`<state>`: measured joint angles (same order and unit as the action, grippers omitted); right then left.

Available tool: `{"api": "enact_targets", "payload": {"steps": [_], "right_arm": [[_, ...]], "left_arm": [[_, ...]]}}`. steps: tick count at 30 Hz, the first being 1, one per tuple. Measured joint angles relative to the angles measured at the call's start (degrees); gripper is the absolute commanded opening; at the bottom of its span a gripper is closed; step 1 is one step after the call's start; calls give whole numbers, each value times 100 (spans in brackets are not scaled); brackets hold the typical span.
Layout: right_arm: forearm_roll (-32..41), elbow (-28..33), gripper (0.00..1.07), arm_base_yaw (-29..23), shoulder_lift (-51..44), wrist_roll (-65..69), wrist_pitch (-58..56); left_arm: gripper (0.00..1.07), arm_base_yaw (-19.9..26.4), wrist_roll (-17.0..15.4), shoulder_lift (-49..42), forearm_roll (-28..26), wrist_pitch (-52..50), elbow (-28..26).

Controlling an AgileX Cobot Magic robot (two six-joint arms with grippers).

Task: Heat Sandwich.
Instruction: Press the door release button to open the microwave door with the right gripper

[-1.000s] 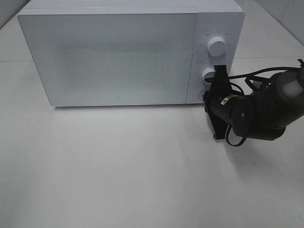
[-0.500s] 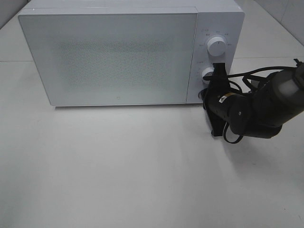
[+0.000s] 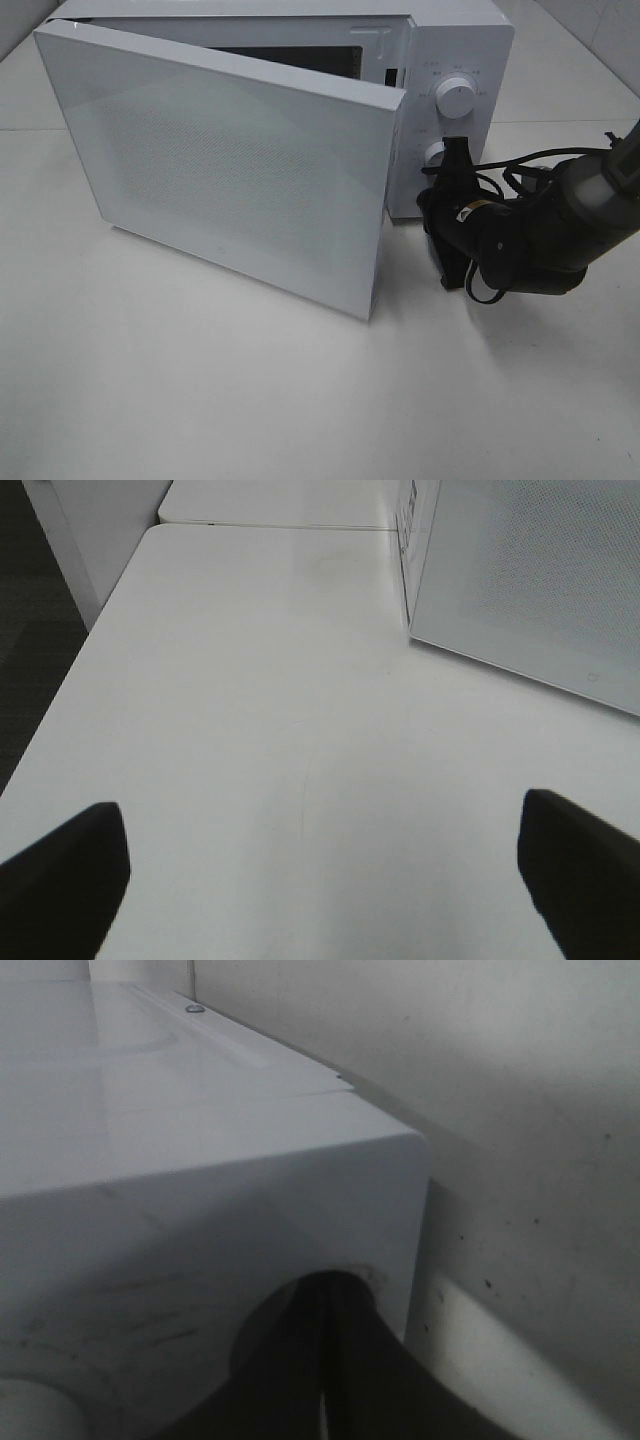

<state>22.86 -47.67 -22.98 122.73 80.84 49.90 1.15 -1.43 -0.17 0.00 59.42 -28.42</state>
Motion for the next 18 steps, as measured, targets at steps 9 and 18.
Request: {"api": "enact_targets", "payload": {"steps": [9, 18], "right_arm": [[-17, 0, 1, 0, 0, 6, -17], [-29, -40, 0, 17, -29, 52, -189]], "left_arm": [[101, 0, 0, 0, 0, 0, 0], [101, 0, 0, 0, 0, 0, 0]]}}
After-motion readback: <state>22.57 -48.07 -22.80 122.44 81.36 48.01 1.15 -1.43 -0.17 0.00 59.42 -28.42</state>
